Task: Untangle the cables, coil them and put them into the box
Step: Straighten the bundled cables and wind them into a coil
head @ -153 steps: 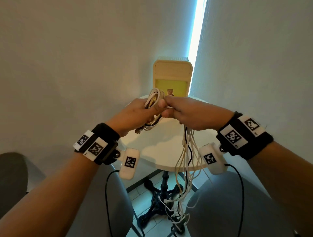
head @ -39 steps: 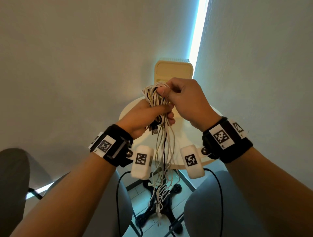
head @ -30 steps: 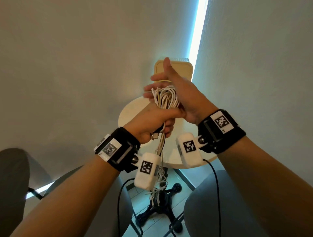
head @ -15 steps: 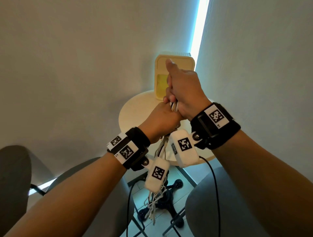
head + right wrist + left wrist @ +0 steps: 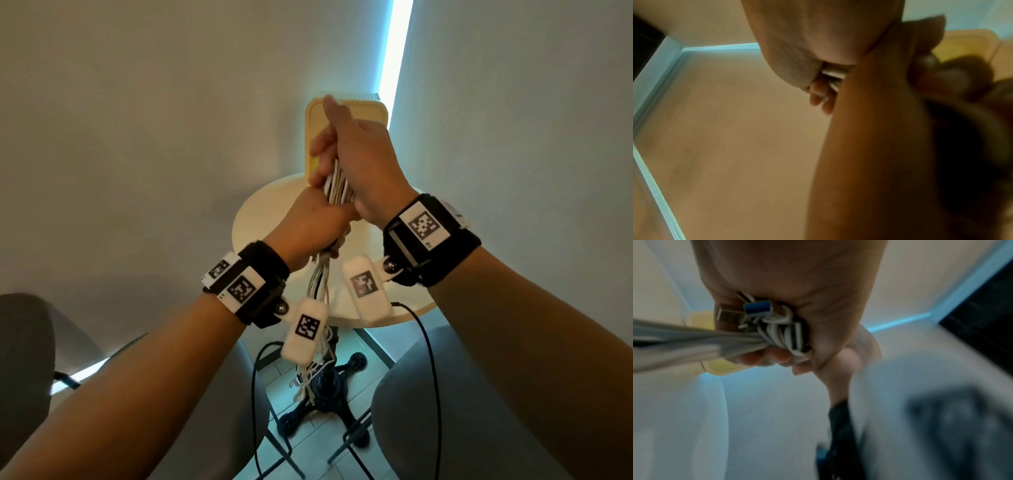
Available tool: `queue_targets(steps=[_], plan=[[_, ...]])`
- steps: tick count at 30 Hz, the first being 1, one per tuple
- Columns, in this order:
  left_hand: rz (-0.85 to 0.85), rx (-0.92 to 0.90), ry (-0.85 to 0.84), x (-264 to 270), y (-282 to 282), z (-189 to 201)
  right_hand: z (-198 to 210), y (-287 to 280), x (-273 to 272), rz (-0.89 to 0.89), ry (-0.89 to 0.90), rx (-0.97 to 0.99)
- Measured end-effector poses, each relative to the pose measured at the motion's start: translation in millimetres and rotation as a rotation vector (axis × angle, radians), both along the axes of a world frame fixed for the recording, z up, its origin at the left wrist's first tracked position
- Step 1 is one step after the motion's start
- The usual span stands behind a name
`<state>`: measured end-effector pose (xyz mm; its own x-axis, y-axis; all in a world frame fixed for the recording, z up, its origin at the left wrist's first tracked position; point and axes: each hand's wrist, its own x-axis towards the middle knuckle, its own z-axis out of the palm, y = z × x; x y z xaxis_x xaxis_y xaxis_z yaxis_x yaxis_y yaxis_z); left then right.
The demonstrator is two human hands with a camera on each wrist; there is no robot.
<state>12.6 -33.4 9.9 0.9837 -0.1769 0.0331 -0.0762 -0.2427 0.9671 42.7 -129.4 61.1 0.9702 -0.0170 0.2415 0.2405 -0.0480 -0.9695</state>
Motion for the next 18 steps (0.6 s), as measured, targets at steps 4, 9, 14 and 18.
queue_targets(steps=[4,9,14,18], plan=[[0.004,-0.209,0.053,8,18,8,-10,-17,2,0.162,0.016,-0.139],[0.082,-0.378,0.055,17,29,14,-54,-13,-16,0.448,0.139,-0.153],[0.11,-0.499,0.026,24,32,20,-72,-12,-24,0.601,0.266,-0.047],[0.135,-0.546,0.049,27,38,20,-73,-21,-29,0.612,0.291,-0.091]])
